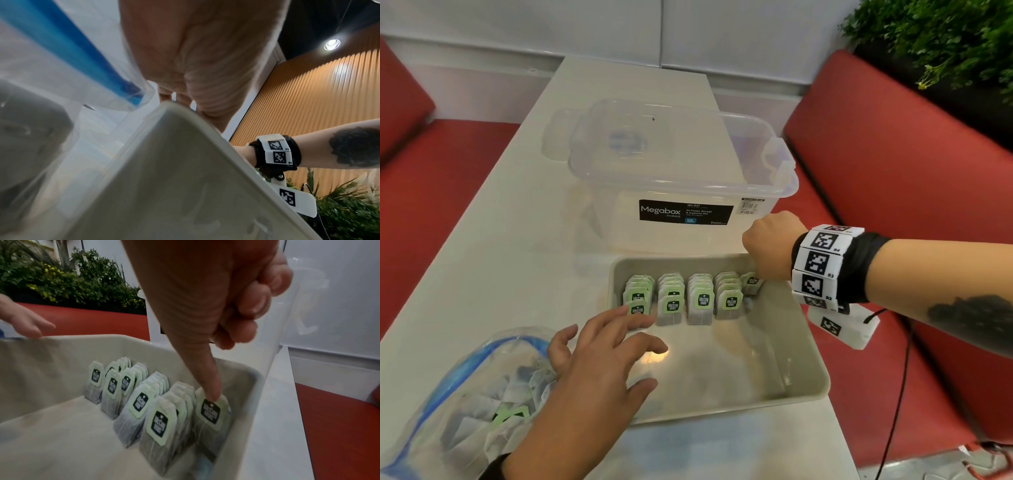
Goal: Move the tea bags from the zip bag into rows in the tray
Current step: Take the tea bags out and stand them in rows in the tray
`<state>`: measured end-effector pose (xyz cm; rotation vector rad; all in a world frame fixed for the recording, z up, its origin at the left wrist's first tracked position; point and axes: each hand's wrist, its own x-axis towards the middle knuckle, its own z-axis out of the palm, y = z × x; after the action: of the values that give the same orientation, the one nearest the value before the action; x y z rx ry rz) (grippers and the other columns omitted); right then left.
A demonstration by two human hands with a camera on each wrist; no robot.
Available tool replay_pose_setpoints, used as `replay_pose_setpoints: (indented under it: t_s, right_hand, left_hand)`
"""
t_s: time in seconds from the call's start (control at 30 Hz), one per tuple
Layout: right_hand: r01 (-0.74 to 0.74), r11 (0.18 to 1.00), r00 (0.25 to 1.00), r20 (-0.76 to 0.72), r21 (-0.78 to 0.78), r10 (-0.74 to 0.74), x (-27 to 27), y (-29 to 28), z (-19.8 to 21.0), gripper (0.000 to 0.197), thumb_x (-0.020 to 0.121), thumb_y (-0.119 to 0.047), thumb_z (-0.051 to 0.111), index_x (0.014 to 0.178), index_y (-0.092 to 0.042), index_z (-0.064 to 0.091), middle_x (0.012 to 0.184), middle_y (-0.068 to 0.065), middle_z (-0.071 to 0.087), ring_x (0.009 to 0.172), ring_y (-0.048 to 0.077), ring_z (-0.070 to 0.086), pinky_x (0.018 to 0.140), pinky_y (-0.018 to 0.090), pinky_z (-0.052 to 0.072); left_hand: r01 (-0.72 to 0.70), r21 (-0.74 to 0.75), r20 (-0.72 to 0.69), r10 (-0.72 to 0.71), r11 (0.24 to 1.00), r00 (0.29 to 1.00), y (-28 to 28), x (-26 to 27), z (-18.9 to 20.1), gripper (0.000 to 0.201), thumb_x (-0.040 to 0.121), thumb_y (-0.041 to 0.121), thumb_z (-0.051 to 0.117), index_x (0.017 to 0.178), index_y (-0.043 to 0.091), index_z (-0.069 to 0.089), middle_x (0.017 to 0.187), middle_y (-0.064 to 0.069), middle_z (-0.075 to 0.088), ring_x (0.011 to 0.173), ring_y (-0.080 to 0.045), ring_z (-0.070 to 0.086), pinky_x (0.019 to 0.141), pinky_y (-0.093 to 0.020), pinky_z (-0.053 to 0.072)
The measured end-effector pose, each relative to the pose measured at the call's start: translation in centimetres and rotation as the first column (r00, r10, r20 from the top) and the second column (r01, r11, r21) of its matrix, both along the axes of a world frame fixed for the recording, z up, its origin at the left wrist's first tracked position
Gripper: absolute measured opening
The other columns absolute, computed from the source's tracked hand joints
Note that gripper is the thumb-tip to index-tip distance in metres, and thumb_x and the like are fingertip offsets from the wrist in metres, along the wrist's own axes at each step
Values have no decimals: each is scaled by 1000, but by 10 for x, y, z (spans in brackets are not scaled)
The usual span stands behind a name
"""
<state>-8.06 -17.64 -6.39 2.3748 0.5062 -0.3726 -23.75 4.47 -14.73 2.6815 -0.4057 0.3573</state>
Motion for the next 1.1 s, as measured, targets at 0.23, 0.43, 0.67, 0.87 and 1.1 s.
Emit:
replay_pose_setpoints:
  t_s: [0.23, 0.43, 0.67, 0.87, 1.1]
  right_hand:
    - [24, 1000, 999, -42, -6, -24, 8, -3, -6, 18, 83, -31, 61, 88, -14, 60, 71, -2, 52, 68, 19, 53, 59, 29, 40]
    - [13, 1000, 999, -35, -21, -13, 11, -4, -11, 10, 87, -22, 55, 86, -14, 61, 75, 1, 54, 67, 22, 52, 61, 29, 40]
    - [-7, 1000, 1000, -27, -6, 7, 16, -7, -17, 12, 84, -23, 56, 88, -14, 64, 83, 3, 63, 67, 23, 52, 62, 28, 42]
    - [-19, 1000, 999, -30, -22, 19, 15, -6, -19, 14, 85, -27, 58, 88, -15, 63, 78, 1, 58, 67, 22, 51, 60, 28, 40]
    - [-33, 999, 999, -36, -20, 32, 18, -6, -21, 14, 84, -28, 58, 87, -15, 63, 85, 2, 64, 68, 22, 52, 61, 28, 42]
  left_hand:
    - [8, 18, -8, -8, 1000, 1000, 0, 0, 1, 73, 35, 32, 94, 90, 47, 48, 108, 23, 60, 114, -6, 41, 84, -34, 19]
    - [25, 10, -16, -24, 1000, 1000, -1, -1, 0, 75, 32, 30, 94, 89, 46, 49, 108, 21, 62, 114, -6, 40, 83, -29, 15]
    - [30, 30, -43, -29, 999, 999, 0, 0, -3, 72, 33, 32, 94, 88, 46, 50, 108, 23, 61, 114, -5, 40, 82, -28, 14]
    - [27, 42, -28, -26, 999, 999, -2, 0, -4, 73, 32, 34, 94, 89, 46, 50, 107, 23, 61, 113, -5, 41, 84, -34, 19]
    - [16, 40, -29, -15, 999, 999, -1, 2, -5, 72, 34, 33, 94, 89, 46, 51, 108, 21, 62, 114, -6, 41, 85, -36, 19]
